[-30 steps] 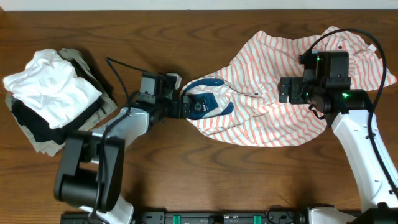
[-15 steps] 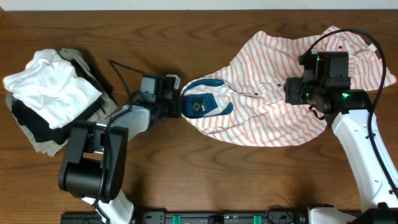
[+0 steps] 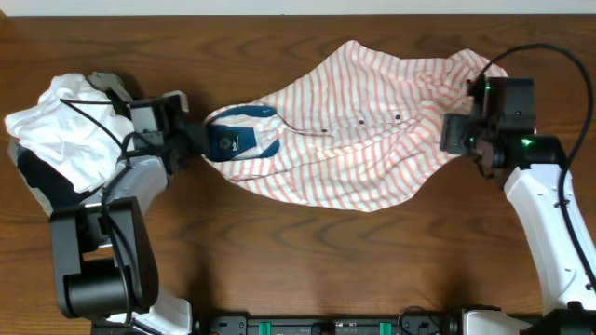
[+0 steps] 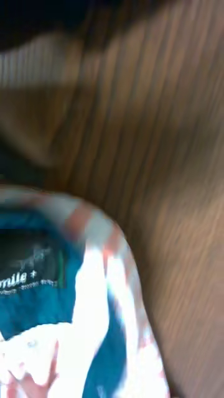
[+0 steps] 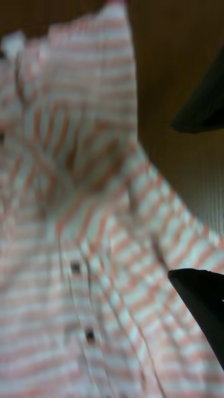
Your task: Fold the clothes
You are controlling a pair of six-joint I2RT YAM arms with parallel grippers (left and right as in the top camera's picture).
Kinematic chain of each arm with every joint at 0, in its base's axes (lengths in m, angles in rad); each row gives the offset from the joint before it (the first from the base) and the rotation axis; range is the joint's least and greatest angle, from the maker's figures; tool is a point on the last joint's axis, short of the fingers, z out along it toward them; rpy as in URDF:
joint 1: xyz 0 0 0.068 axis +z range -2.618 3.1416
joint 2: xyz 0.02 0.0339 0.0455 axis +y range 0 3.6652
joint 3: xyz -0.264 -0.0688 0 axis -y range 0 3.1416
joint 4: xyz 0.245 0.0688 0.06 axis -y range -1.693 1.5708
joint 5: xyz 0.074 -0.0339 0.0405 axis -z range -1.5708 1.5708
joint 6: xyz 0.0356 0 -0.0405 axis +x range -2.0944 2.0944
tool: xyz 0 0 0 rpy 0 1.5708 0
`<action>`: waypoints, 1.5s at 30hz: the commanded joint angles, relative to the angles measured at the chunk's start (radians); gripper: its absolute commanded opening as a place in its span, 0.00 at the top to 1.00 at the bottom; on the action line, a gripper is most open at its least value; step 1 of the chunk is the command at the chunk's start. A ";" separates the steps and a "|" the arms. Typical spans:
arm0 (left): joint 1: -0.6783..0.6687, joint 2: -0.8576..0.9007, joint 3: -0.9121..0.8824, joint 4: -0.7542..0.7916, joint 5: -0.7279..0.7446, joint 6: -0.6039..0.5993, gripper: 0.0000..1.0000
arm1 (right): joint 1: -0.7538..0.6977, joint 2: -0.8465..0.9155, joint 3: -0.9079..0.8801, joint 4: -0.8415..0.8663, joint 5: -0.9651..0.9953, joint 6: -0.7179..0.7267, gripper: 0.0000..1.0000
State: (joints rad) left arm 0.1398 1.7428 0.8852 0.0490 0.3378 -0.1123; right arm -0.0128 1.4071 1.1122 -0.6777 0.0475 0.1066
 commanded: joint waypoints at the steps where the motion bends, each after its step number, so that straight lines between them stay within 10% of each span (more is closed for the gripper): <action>1: 0.016 -0.014 0.053 -0.021 0.104 -0.024 0.24 | -0.045 0.002 0.007 -0.003 0.079 0.050 0.30; 3: 0.016 -0.020 0.076 -0.062 0.223 -0.024 0.02 | -0.075 0.003 0.007 -0.003 0.080 0.050 0.27; 15: -0.004 -0.157 0.081 -0.604 0.302 0.009 0.02 | -0.255 0.127 0.007 0.016 -0.030 0.046 0.23; 45: -0.394 -0.069 0.063 -0.543 0.005 -0.021 0.02 | -0.255 0.215 0.007 0.008 -0.105 0.013 0.24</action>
State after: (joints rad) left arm -0.2211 1.6684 0.9573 -0.4957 0.3729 -0.1310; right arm -0.2646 1.6207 1.1122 -0.6640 -0.0288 0.1379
